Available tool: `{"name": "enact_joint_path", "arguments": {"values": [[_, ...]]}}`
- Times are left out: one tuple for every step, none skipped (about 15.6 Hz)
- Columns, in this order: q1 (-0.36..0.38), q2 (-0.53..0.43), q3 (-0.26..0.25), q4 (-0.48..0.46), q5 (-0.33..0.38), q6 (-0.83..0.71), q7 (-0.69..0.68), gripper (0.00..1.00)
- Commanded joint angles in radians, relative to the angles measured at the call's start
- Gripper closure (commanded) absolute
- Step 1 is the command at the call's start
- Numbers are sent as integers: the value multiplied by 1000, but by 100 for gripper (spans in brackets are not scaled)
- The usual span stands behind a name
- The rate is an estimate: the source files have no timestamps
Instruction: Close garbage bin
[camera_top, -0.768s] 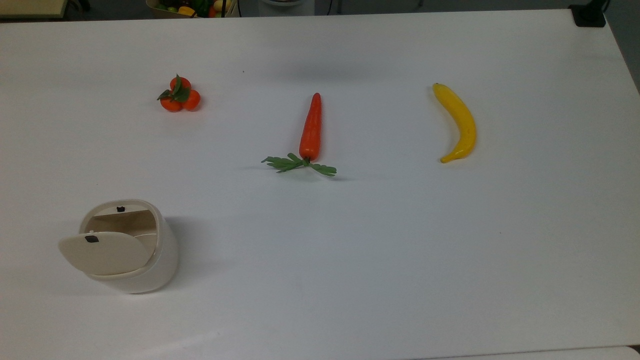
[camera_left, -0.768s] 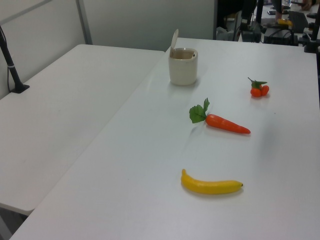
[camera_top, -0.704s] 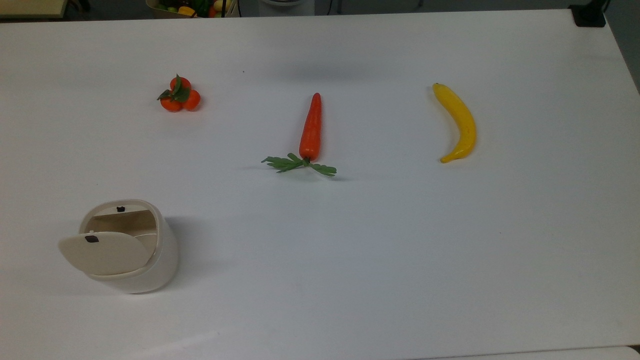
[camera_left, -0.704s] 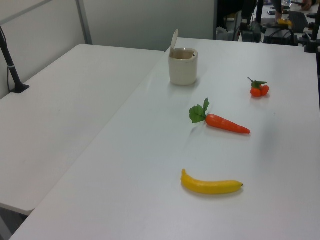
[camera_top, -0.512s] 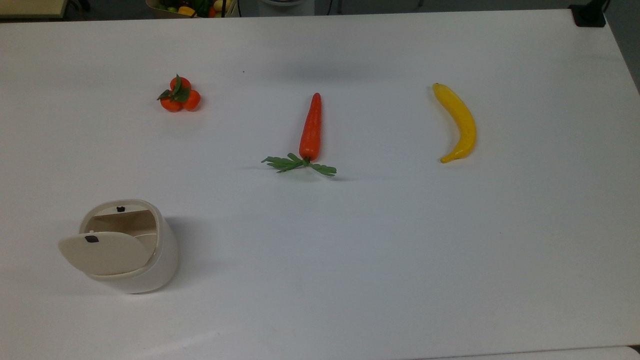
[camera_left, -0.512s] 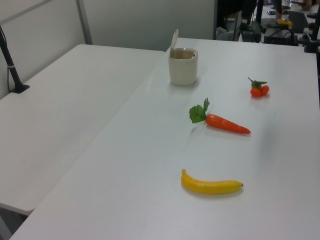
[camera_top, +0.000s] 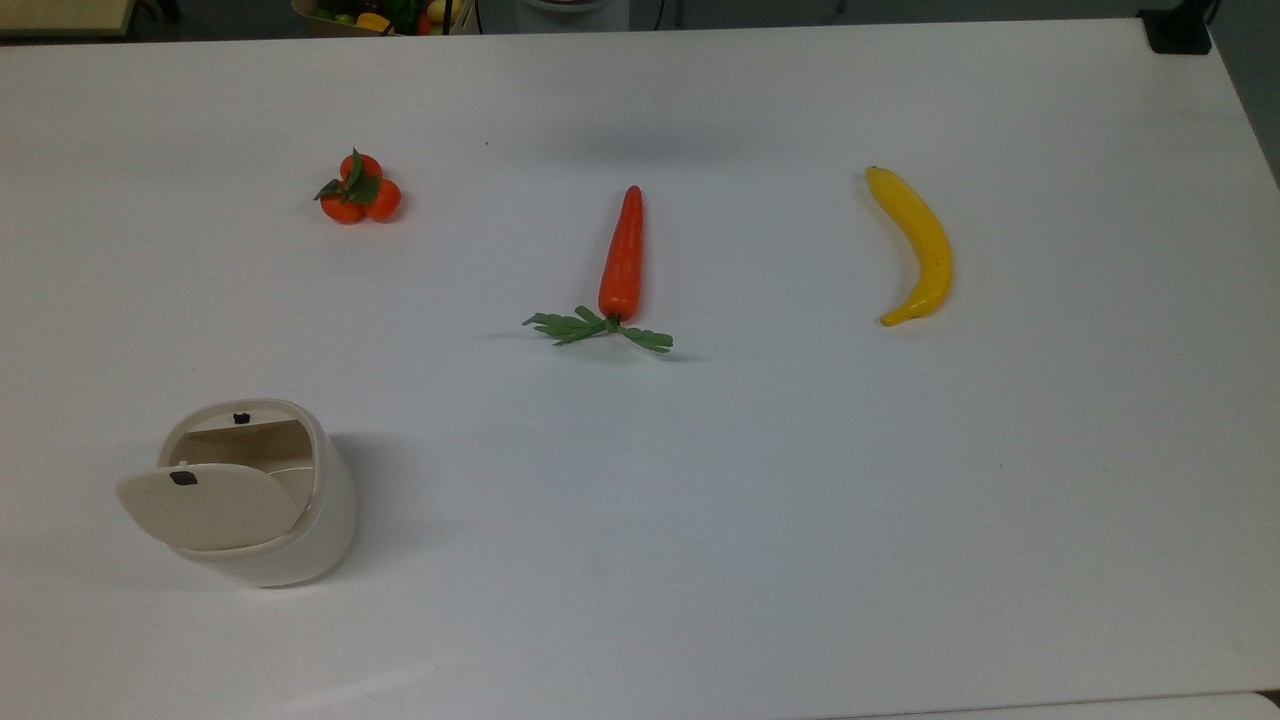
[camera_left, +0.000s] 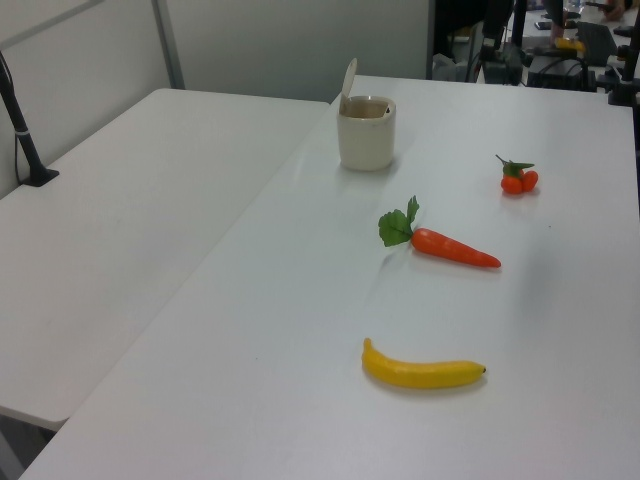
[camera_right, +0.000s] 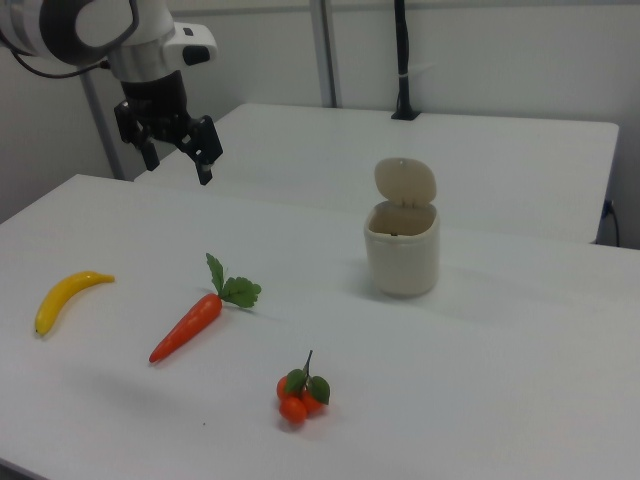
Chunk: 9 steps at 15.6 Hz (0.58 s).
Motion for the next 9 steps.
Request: {"name": "enact_joint_path", "arguments": {"values": [[18, -13, -15, -20, 5, 18, -16, 0], [15, -13, -15, -20, 5, 18, -26, 0], [15, -12, -15, -20, 6, 20, -29, 7], [17, -10, -15, -19, 6, 20, -29, 15], [17, -9, -15, -19, 8, 21, -29, 23], [17, -9, -15, -20, 11, 30, -29, 33], [15, -9, -15, -19, 12, 41, -29, 44], [15, -7, -15, -19, 17, 46, -28, 52], [15, -7, -15, -19, 24, 47, -28, 60]]}}
